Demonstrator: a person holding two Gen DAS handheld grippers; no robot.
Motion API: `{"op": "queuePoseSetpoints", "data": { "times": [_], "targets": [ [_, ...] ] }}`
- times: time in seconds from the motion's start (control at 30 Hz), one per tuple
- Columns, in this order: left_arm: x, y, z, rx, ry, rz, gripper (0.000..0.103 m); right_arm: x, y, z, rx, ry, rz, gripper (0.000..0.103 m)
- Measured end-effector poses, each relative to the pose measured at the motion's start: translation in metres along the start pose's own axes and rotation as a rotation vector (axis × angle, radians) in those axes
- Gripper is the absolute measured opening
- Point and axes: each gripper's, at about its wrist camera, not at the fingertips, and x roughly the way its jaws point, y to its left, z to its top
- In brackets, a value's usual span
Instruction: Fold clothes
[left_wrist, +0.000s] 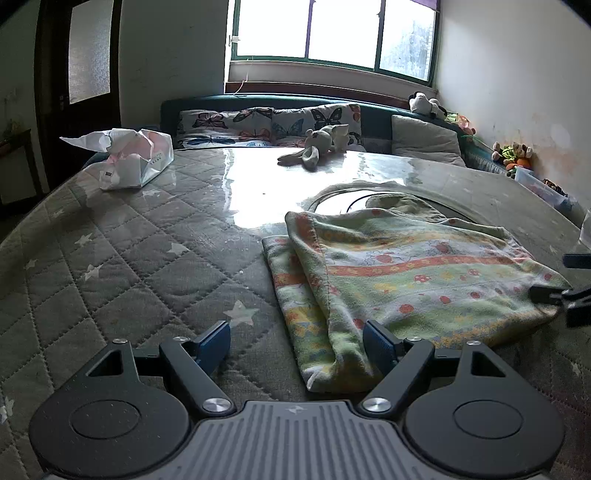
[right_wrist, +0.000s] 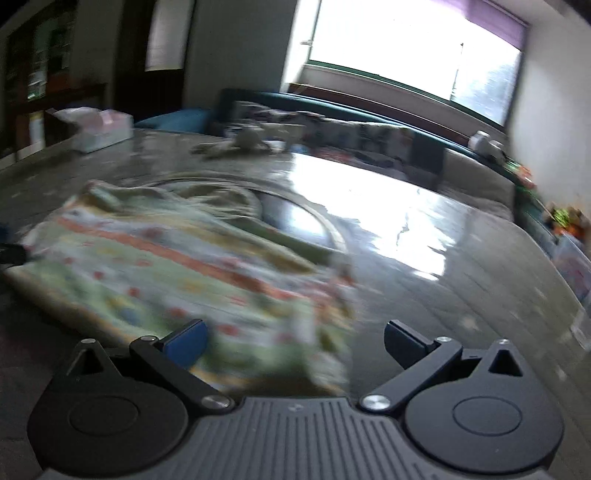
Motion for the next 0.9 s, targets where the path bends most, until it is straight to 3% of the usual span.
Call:
{"op": "queuePoseSetpoints", "data": {
  "times": [0.13, 0.37, 0.9],
  "targets": [
    [0.0, 0.0, 0.0, 0.0, -0.001, 0.0, 0.082, -0.003, -0.024, -0.006, 0.048, 0.001, -0.06, 0.103],
    [0.001, -0.001, -0.001, 0.005, 0.0, 0.003, 0.083, -0.005, -0.041, -0.018, 0.121, -0.001, -0.067, 0.103],
    [0.005, -0.006, 0.0, 0.016, 0.011, 0.002, 0.093, 0.0, -0.059, -0.026, 0.238, 0.013, 0.018, 0.103]
  ]
}}
